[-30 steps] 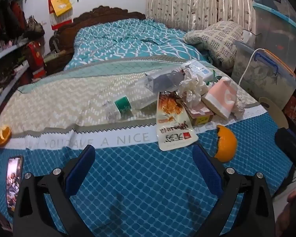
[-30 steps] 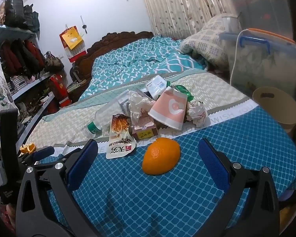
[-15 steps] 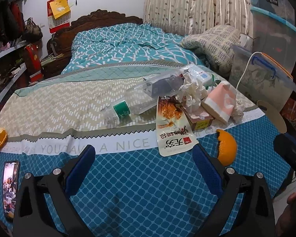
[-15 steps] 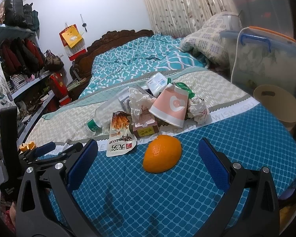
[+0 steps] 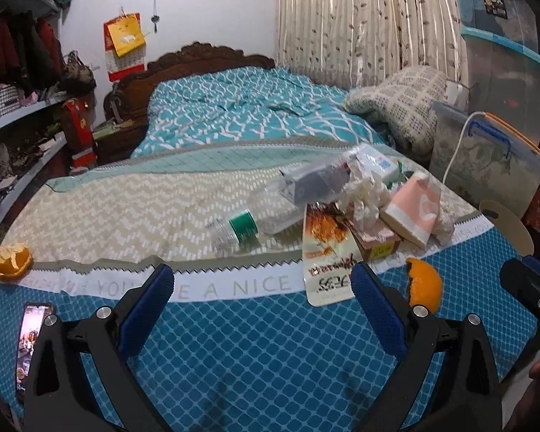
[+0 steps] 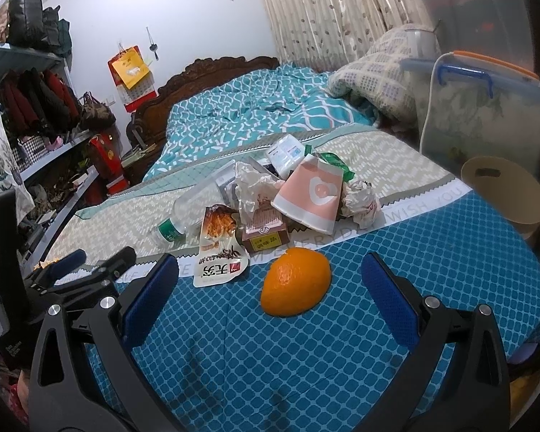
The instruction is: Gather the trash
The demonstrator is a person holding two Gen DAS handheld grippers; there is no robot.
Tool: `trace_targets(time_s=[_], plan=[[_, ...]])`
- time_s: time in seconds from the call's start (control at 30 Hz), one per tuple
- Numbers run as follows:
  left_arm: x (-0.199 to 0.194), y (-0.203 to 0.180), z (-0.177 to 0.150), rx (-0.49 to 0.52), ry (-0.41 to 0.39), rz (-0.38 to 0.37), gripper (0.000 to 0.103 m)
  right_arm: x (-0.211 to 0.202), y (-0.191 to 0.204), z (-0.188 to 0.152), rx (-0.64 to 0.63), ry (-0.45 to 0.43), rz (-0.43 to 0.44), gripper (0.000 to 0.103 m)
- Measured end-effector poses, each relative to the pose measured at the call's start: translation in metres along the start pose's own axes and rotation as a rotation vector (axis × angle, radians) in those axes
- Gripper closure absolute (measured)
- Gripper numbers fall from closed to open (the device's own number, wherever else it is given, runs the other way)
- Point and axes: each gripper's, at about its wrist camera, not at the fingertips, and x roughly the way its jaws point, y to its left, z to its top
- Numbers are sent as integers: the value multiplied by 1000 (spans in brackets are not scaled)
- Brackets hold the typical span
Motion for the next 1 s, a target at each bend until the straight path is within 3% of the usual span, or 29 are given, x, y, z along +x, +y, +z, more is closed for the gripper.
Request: trace_targets(time_s=[0.3, 0.8, 1.0], plan=[[-12, 12, 8, -33, -65, 41, 9, -1, 1, 1, 4, 8, 2, 3], [-32, 24, 15, -96, -141, 40, 9, 4, -5, -2, 42, 31, 32, 3], [-33, 33, 16, -138, -121, 29, 9, 6, -1, -8, 30, 58, 43, 3]])
